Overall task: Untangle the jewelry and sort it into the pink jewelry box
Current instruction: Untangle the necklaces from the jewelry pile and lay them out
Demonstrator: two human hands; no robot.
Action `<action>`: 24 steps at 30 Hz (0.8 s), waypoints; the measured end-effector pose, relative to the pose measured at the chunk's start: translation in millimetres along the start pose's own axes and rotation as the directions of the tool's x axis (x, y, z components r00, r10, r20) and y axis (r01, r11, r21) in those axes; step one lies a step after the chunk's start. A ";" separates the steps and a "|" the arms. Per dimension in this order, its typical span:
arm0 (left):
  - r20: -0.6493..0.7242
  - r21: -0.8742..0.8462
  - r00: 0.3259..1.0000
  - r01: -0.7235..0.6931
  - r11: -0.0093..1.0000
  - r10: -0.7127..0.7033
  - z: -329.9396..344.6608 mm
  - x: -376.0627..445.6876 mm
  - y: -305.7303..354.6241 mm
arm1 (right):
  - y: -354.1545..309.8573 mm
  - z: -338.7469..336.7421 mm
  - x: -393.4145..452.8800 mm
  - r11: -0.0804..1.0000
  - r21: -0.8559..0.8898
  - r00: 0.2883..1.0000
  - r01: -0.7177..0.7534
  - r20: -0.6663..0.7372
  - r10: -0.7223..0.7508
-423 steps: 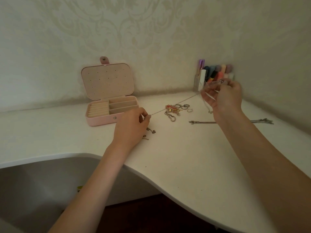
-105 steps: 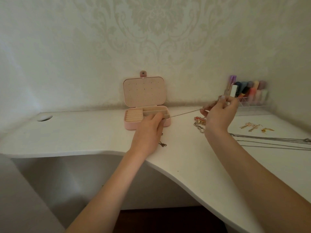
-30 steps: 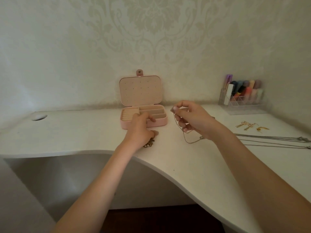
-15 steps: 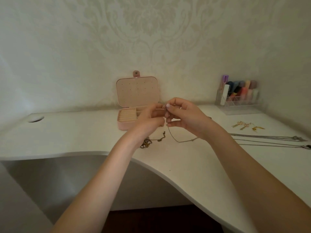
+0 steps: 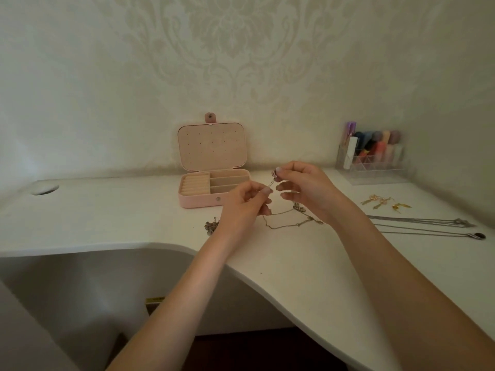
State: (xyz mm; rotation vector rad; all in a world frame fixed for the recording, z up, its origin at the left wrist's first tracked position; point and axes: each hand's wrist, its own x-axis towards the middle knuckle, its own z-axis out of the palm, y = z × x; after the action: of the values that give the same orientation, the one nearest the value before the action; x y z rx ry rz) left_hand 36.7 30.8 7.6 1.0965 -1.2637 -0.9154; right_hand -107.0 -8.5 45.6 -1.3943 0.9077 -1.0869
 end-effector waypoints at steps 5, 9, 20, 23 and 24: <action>0.008 0.052 0.998 -0.067 0.996 0.067 5.3 -0.4 -5.1 | -2.5 4.1 0.5 0.993 0.115 0.999 -0.021 -0.043 0.026; -0.018 0.127 0.997 -0.076 0.989 0.079 4.8 2.3 -9.8 | -6.2 5.4 1.7 0.970 0.236 0.988 0.063 -0.150 -0.027; 0.159 0.597 0.959 -0.281 0.752 0.233 8.8 -7.2 -9.8 | 2.8 -51.3 -9.4 0.974 0.058 0.720 0.220 -0.683 -0.122; 0.290 0.731 0.913 -0.405 0.549 0.288 14.3 -14.2 -8.1 | 11.2 -76.0 -26.3 0.980 -0.041 0.623 0.197 -0.766 -0.157; 0.319 0.737 0.898 -0.436 0.517 0.302 16.0 -16.5 -6.8 | 12.9 -84.0 -33.4 0.980 -0.096 0.590 0.173 -0.787 -0.181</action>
State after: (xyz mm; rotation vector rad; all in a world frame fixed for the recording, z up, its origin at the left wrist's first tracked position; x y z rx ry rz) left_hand 19.4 43.0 -3.6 1.3524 -2.0473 -0.0327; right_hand -196.3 -2.6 27.5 -0.9774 1.4186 -1.9431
